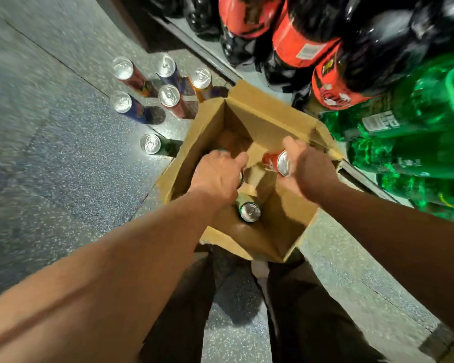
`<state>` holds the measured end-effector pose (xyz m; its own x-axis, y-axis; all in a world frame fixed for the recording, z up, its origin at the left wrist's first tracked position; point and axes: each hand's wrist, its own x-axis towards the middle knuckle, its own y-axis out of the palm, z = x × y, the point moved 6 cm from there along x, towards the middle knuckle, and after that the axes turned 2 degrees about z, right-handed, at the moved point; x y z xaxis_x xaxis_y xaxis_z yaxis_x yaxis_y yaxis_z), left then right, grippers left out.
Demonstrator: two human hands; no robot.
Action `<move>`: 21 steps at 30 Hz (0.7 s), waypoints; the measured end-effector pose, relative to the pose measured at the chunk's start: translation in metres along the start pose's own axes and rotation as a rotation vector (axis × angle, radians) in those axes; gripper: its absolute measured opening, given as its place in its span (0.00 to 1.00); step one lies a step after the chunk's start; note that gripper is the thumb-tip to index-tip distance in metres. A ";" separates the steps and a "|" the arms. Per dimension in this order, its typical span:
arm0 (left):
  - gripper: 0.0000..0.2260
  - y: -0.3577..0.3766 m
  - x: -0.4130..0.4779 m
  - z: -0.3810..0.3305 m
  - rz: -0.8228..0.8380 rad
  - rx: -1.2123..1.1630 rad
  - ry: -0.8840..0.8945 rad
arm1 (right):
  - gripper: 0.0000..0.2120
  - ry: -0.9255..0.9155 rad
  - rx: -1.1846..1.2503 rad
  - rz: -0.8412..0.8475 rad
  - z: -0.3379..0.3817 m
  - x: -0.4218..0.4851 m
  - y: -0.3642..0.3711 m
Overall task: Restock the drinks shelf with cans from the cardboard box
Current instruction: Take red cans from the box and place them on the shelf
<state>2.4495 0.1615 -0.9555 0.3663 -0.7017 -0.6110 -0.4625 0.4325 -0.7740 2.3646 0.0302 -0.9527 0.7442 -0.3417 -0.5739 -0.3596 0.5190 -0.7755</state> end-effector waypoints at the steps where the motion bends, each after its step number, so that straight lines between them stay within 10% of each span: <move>1: 0.21 -0.017 -0.009 0.001 -0.022 -0.005 0.015 | 0.25 0.009 0.015 -0.041 0.004 -0.008 -0.014; 9: 0.25 -0.144 -0.077 0.003 -0.174 -0.265 0.105 | 0.33 0.271 0.370 -0.261 0.034 -0.071 -0.113; 21: 0.26 -0.326 -0.193 -0.037 -0.476 -0.400 0.132 | 0.30 0.044 0.523 -0.551 0.083 -0.189 -0.301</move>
<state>2.4994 0.1345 -0.5791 0.5155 -0.8398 -0.1703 -0.5490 -0.1711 -0.8181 2.3787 0.0032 -0.5889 0.7121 -0.6841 -0.1579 0.3793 0.5641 -0.7334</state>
